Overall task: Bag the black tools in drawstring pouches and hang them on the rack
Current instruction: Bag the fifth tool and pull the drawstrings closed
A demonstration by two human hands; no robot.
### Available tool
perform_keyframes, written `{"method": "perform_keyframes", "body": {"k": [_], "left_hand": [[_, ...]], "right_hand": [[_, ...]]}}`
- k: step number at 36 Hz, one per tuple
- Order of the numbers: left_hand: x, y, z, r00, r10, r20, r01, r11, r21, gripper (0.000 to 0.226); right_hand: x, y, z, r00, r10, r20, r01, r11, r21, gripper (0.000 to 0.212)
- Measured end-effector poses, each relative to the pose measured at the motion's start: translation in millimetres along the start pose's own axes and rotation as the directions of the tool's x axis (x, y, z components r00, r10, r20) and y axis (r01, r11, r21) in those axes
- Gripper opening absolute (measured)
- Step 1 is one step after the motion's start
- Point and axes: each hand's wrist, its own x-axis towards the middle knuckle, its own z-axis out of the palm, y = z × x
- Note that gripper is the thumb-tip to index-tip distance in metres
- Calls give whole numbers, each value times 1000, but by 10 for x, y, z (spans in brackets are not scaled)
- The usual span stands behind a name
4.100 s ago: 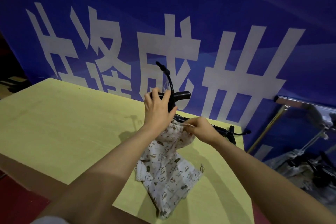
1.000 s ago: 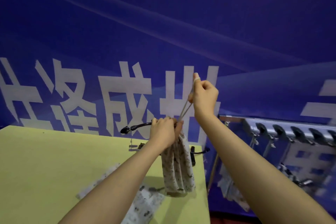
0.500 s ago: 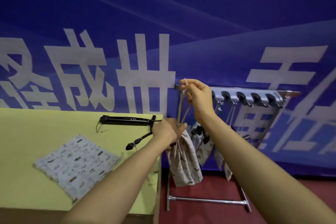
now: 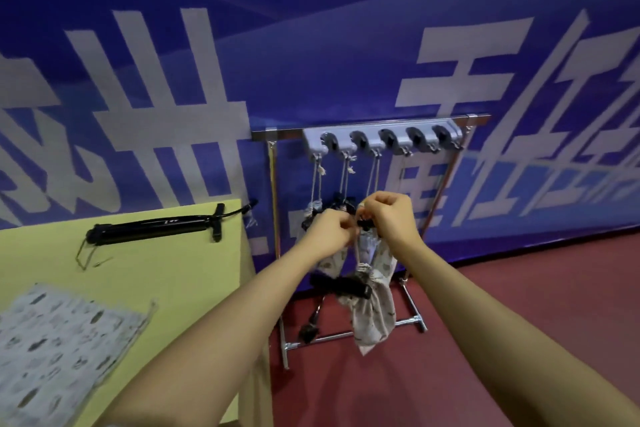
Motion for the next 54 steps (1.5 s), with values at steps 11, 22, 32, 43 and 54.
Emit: {"method": "perform_keyframes", "body": {"k": [11, 22, 32, 43, 54], "left_hand": [[861, 508, 576, 996, 76, 42, -74, 995, -62, 15], [1702, 991, 1198, 991, -31, -127, 17, 994, -111, 19], [2500, 1368, 1377, 922, -177, -345, 118, 976, -184, 21], [2952, 1255, 1652, 859, -339, -383, 263, 935, -238, 26], [3148, 1221, 1698, 847, -327, -419, 229, 936, -266, 32]], "right_hand": [[641, 284, -853, 967, -6, -255, -73, 952, -297, 25], [1549, 588, -1682, 975, -24, -221, -61, 928, -368, 38], [2526, 637, -1992, 990, -107, -90, 77, 955, -288, 11], [2958, 1156, -1993, 998, 1, -58, -29, 876, -482, 19], [3084, 1206, -2024, 996, 40, -73, -67, 905, -420, 23]]}}
